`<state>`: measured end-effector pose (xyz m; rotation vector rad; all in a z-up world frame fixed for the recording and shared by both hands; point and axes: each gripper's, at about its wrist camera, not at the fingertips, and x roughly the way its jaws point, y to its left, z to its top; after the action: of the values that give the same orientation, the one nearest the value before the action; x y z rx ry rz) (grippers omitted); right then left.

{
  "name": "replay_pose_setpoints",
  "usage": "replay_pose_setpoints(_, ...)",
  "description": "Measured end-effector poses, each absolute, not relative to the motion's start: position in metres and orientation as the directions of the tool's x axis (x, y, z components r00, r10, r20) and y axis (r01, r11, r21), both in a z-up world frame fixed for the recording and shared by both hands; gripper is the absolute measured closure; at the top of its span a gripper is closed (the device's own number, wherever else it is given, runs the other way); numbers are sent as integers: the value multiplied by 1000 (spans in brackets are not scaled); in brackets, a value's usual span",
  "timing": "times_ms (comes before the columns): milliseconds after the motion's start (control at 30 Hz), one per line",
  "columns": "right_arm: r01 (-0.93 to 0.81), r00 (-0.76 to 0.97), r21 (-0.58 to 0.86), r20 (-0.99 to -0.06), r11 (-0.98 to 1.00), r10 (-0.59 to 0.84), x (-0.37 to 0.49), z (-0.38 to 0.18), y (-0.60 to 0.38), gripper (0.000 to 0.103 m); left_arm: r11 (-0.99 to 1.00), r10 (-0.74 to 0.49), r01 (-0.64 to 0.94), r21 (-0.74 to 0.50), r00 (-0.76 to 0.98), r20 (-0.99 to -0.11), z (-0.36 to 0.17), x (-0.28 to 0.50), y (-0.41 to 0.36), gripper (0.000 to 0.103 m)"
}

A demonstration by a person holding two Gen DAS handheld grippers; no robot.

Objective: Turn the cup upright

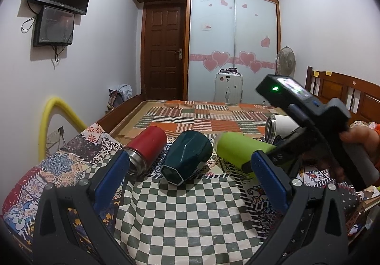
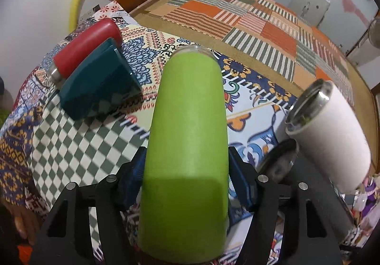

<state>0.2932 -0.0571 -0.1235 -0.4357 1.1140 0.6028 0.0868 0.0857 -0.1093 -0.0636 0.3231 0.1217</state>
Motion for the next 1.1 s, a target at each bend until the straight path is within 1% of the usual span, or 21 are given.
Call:
replay_pose_setpoints(200, -666, 331, -23, -905, 746, 268, 269, -109, -72, 41, 991, 106, -126, -43, 942, -319, -102, 82, 81, 0)
replay_pose_setpoints(533, -665, 325, 24, -891, 746, 318, 231, -103, -103, 41, 992, 104, -120, -33, 949, -299, -88, 67, 71, 0)
replay_pose_setpoints(667, -661, 311, 52, -888, 748, 338, 218, -107, -112, 41, 993, 101, -114, -24, 947, -304, -86, 65, 66, 0)
replay_pose_setpoints(1000, -667, 326, 16, -893, 745, 311, 196, -126, -118, 41, 995, 92, -99, -5, 937, -336, -91, 62, 57, 0)
replay_pose_setpoints(1100, -671, 311, 24, -898, 741, 311, 195, -132, -118, 41, 996, 83, -88, 1, 933, -351, -93, 63, 55, 0)
